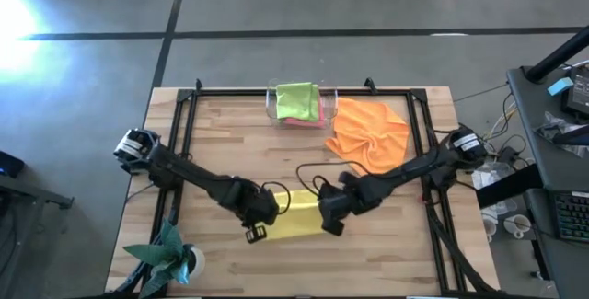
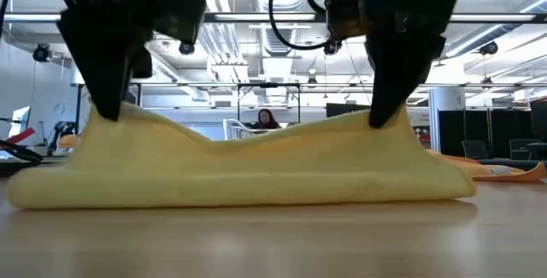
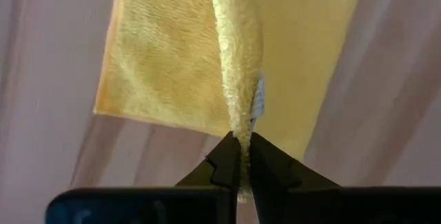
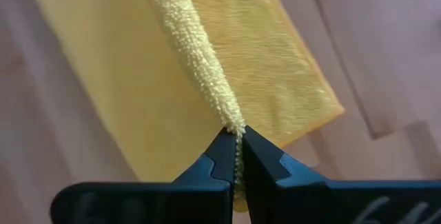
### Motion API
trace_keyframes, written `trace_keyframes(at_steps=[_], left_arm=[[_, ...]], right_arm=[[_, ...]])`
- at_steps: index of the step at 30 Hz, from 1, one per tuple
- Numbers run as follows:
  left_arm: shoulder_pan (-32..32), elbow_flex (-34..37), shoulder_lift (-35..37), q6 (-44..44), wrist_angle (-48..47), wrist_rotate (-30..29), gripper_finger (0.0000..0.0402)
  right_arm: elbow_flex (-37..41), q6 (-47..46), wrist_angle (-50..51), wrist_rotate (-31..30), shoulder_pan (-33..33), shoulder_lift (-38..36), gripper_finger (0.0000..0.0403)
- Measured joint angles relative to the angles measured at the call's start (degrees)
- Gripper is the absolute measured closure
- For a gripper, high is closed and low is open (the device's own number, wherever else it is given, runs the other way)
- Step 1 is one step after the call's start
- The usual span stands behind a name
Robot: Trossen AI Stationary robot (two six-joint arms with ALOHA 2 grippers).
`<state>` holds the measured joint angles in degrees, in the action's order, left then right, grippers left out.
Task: Fold microfiber towels
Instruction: Fold the yellow microfiber towel
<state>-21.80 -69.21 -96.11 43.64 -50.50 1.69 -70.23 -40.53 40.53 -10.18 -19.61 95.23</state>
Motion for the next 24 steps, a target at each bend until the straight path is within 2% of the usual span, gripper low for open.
trace_keyframes(at_steps=[7, 16, 21, 24], left_arm=[[3.27, 2.65, -0.31, -0.48, 0.43, -0.26, 0.0389], [3.83, 2.81, -0.29, -1.83, 0.59, -0.76, 0.0383], [4.29, 2.75, -0.31, -2.49, 0.82, -1.64, 0.0354], [5.60, 2.68, -0.25, -2.63, 0.16, -1.83, 0.0326]], right_arm=[[0.16, -0.18, 1.33, 2.63, 3.51, 0.68, 0.0394], [0.16, -0.16, 1.16, 2.84, 4.02, 0.86, 0.0391], [0.16, 0.19, 1.15, 2.14, 4.38, 0.86, 0.0360], [0.16, 0.85, 1.16, -1.48, 4.87, 0.79, 0.0332]])
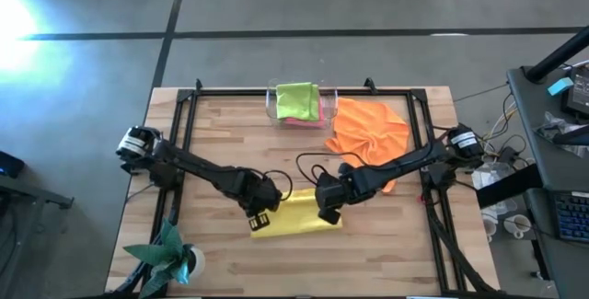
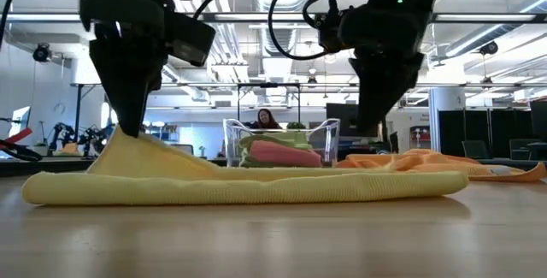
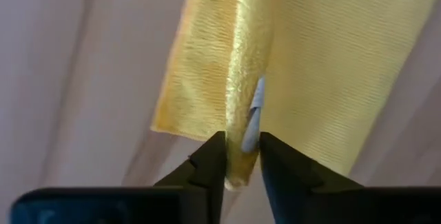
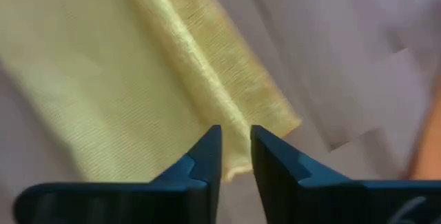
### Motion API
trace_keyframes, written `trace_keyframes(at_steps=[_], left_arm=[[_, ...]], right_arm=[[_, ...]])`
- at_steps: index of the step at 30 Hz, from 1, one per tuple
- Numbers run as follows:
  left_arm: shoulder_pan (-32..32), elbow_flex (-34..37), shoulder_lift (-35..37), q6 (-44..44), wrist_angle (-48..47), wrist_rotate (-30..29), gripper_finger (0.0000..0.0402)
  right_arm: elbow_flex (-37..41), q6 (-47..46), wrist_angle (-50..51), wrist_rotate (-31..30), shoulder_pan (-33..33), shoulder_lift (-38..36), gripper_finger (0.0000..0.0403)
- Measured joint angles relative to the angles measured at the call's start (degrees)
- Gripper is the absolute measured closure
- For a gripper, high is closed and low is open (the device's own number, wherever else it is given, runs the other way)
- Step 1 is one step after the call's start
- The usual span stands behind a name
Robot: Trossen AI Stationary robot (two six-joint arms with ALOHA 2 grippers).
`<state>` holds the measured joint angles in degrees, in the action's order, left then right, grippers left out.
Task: Fold microfiber towels
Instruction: Fold the yellow microfiber towel
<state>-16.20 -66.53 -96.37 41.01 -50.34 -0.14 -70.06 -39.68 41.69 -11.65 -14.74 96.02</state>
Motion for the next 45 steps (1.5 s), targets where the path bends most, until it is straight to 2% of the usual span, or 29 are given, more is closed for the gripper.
trace_keyframes(at_steps=[3, 6, 9, 13, 19, 29, 33, 38, 42, 45], left_arm=[[1.98, -0.99, 0.64, -1.29, -3.40, 0.26, 0.0298], [3.85, -2.30, 1.95, -1.26, -8.28, 1.35, 0.0279], [3.94, -2.50, 3.76, -1.23, -8.19, 1.45, 0.0275], [0.99, -1.32, 5.56, -0.89, 0.50, 1.81, 0.0275], [-1.50, 3.20, 4.92, -0.93, 16.33, 2.12, 0.0275], [-1.41, 10.74, 3.57, -0.91, 19.31, 2.09, 0.0275], [-1.18, 13.48, 3.59, -0.84, 22.44, 1.59, 0.0275], [-0.75, 13.65, 3.62, -0.85, 22.84, 1.30, 0.0275], [-0.66, 13.00, 3.68, -0.78, 22.68, 1.33, 0.0275], [-0.87, 11.86, 4.30, -0.80, 22.80, 1.32, 0.0275]], right_arm=[[-0.31, 1.62, 1.39, -2.13, 1.15, -0.47, 0.0305], [-1.22, 3.15, 3.74, -1.13, 2.15, -1.39, 0.0286], [-1.46, 3.70, 4.24, 0.74, 1.97, -2.55, 0.0276], [-0.61, 4.32, 2.00, 7.64, 0.67, -2.92, 0.0274], [2.50, 5.92, -8.19, 16.55, -0.28, -0.94, 0.0290], [5.13, 6.28, -9.02, 15.47, 3.44, 2.42, 0.0310], [5.88, 5.77, -8.79, 10.66, 5.22, 2.47, 0.0310], [5.57, 5.11, -7.96, 4.31, 7.63, 2.18, 0.0310], [4.35, 3.41, -4.32, 10.19, 8.04, 1.54, 0.0310], [4.13, 0.32, -3.57, 15.46, 5.91, -0.07, 0.0310]])
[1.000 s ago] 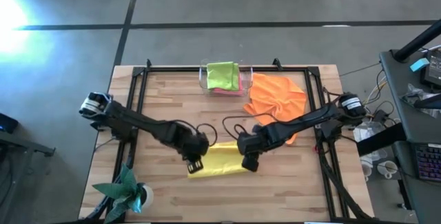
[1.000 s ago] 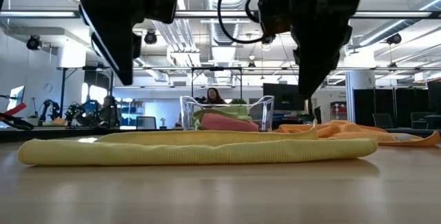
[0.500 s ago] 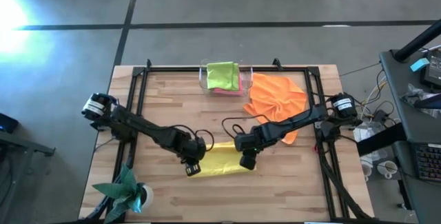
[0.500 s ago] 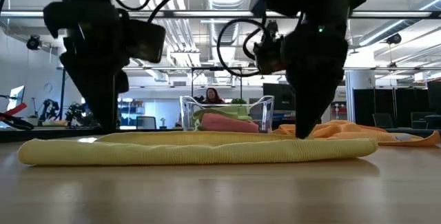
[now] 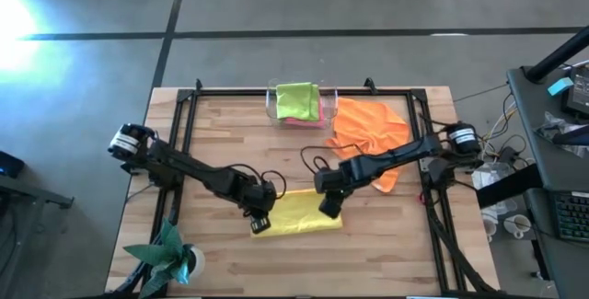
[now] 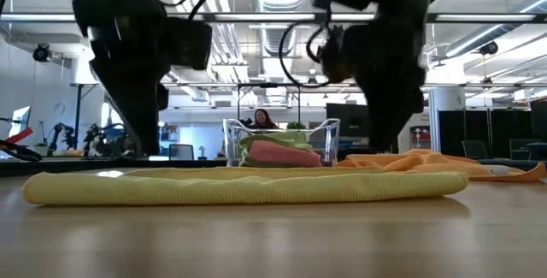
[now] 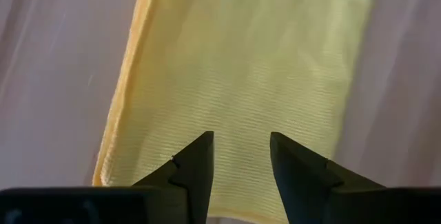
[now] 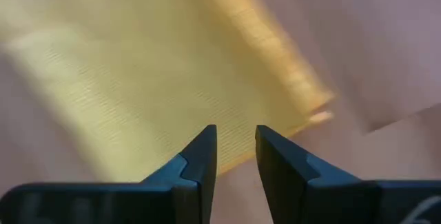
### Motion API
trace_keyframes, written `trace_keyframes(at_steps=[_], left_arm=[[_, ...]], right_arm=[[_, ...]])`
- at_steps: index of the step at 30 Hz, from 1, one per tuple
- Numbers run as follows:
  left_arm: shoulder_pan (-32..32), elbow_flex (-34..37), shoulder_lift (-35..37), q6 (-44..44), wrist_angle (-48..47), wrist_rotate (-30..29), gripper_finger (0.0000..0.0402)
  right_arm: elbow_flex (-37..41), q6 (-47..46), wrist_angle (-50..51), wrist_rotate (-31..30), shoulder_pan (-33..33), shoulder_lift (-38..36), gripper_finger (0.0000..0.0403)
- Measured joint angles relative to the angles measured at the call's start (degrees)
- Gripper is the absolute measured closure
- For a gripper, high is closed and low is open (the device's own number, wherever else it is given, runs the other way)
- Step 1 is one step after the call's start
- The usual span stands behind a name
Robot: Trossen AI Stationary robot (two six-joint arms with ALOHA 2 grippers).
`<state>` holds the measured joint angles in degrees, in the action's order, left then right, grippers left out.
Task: Fold microfiber towels
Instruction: Fold the yellow microfiber towel
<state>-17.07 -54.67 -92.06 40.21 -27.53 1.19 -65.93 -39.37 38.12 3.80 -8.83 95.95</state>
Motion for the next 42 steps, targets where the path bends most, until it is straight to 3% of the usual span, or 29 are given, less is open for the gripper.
trace_keyframes(at_steps=[5, 9, 14, 23, 28, 35, 42], left_arm=[[0.13, -1.08, 1.98, -0.09, 0.12, -1.67, 0.0275], [0.25, -0.92, 2.26, -0.27, 0.03, -4.85, 0.0275], [0.23, -0.13, 1.20, -0.17, 0.23, -4.13, 0.0275], [0.25, 1.74, -3.09, -0.09, 3.50, 0.50, 0.0275], [0.26, 1.66, -6.68, 1.27, 8.07, 5.89, 0.0275], [0.07, 1.70, -9.58, 2.46, 19.85, 8.43, 0.0275], [0.12, 1.08, -8.01, 1.20, 24.49, 8.64, 0.0275]], right_arm=[[-0.05, -1.89, -1.53, 5.08, -5.05, -0.75, 0.0310], [0.25, -2.59, -3.17, 5.63, -8.00, 0.62, 0.0310], [0.33, -2.66, -4.02, 5.17, -8.38, 3.76, 0.0310], [0.18, 0.22, -4.78, 4.74, -4.48, 7.02, 0.0311], [0.15, 0.52, -4.82, -0.81, -0.33, 7.07, 0.0311], [0.05, 0.84, -5.42, -6.50, 6.37, 7.23, 0.0311], [-1.23, 10.23, 0.32, -6.76, 7.52, 4.54, 0.0311]])
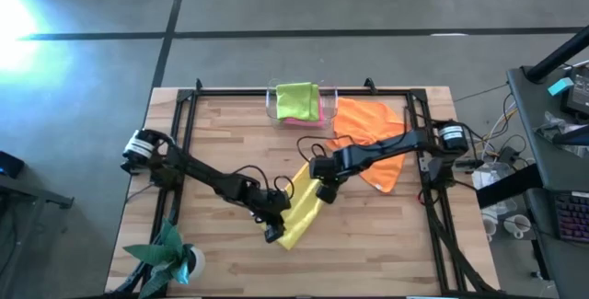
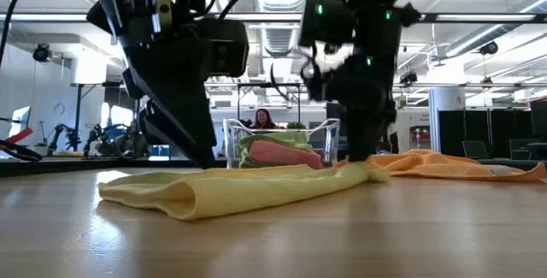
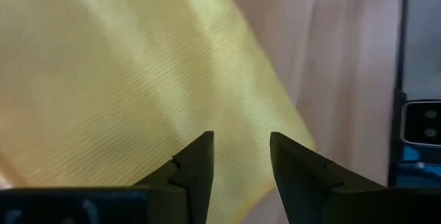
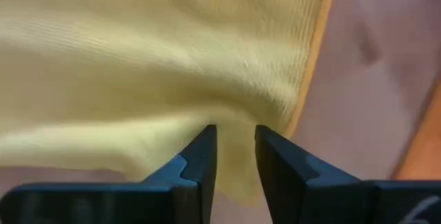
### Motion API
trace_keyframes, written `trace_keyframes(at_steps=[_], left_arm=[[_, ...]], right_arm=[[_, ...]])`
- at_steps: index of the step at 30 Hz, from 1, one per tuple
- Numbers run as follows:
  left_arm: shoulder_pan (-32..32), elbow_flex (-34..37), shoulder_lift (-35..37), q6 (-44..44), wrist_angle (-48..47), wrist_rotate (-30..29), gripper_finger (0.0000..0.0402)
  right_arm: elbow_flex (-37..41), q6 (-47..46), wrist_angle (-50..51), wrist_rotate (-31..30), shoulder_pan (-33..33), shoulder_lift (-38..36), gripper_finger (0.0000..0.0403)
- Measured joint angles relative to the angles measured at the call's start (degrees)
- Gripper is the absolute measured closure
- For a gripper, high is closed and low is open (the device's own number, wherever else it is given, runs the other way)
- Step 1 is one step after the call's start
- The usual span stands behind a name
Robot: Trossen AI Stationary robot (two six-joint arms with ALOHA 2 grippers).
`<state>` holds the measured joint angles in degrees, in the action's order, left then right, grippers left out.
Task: Fold microfiber towels
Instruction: Fold the yellow microfiber towel
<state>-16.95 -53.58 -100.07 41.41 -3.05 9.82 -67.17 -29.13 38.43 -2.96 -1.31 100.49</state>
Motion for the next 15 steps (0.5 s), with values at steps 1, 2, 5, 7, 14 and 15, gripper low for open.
trace_keyframes(at_steps=[1, 2, 5, 7, 14, 15], left_arm=[[0.08, -0.02, 0.20, -0.06, 0.04, -0.02, 0.0275], [0.09, 0.07, 0.38, -0.06, -0.20, -0.15, 0.0275], [0.21, 0.14, 0.98, -0.16, -0.55, -1.88, 0.0275], [0.45, 0.11, 1.49, -0.28, -0.50, -3.49, 0.0275], [1.09, -0.65, 4.99, -3.14, -8.57, -6.06, 0.0275], [1.09, -0.90, 5.97, -3.80, -11.43, -7.22, 0.0275]], right_arm=[[-0.53, 0.75, 0.53, -0.61, -0.17, -0.71, 0.0311], [-1.02, 1.35, 1.71, -1.14, -0.26, -1.51, 0.0311], [-1.91, 0.87, 4.07, -1.97, -0.91, -3.23, 0.0311], [-2.20, -1.44, 3.66, -1.51, -1.88, -4.26, 0.0311], [-3.42, -10.89, -3.44, 2.92, -9.77, -5.25, 0.0311], [-3.42, -12.25, -5.23, 2.97, -11.00, -5.25, 0.0311]])
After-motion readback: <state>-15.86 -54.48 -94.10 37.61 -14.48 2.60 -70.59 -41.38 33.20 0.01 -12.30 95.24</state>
